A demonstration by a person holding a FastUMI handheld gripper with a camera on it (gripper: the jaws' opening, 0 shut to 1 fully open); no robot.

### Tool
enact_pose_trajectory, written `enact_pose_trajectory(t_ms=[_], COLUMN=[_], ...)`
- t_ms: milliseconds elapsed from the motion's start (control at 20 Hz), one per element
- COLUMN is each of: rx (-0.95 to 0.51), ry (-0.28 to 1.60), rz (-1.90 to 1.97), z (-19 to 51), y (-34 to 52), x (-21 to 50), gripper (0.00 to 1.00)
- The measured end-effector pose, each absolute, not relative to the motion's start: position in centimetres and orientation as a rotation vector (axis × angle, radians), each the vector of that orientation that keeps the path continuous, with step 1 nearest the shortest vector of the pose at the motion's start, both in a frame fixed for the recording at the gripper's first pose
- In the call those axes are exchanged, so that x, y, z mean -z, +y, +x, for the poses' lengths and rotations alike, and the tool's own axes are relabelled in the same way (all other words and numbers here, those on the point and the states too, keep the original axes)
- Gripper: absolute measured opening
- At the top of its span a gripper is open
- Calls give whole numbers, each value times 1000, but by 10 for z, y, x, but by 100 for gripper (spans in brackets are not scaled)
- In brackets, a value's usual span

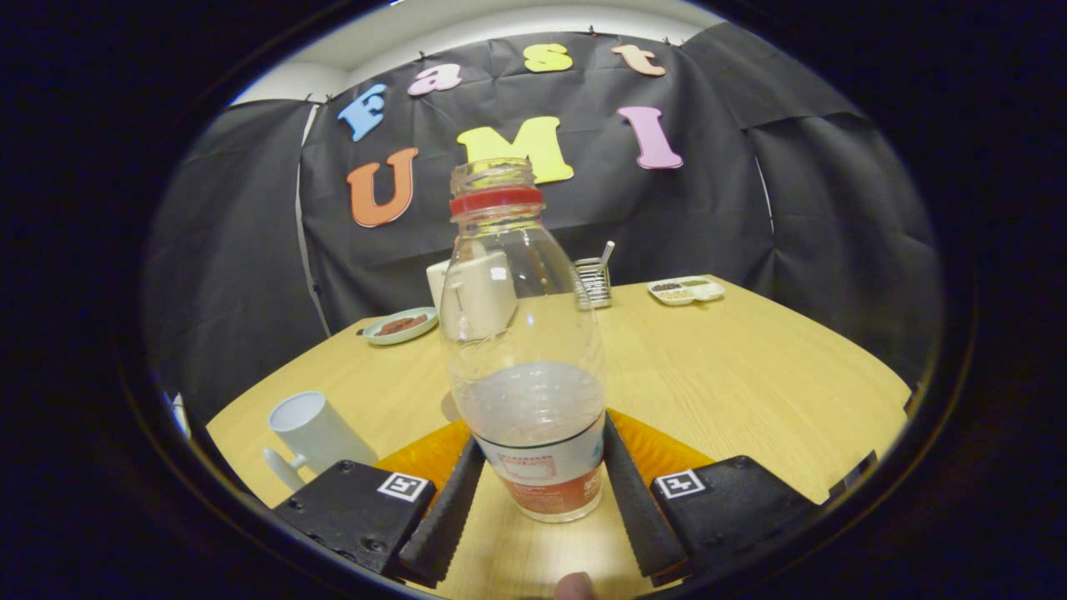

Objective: Take the bottle from table, then pour the juice into the cup, finally place the bottle on the coaster

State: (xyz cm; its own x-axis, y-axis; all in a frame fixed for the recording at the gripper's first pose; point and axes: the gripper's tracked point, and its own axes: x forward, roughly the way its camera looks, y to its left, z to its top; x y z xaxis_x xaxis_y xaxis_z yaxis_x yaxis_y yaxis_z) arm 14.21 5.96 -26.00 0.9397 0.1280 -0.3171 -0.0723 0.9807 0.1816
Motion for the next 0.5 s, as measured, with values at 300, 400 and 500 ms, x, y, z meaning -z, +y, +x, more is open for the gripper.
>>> enact_pose_trajectory(t_ms=[300,400,500], rx=[-131,-143,-155], ry=[317,304,290], rz=[99,54,0], z=[136,130,127], y=[67,71,77], x=[240,227,215], gripper=[77,76,74])
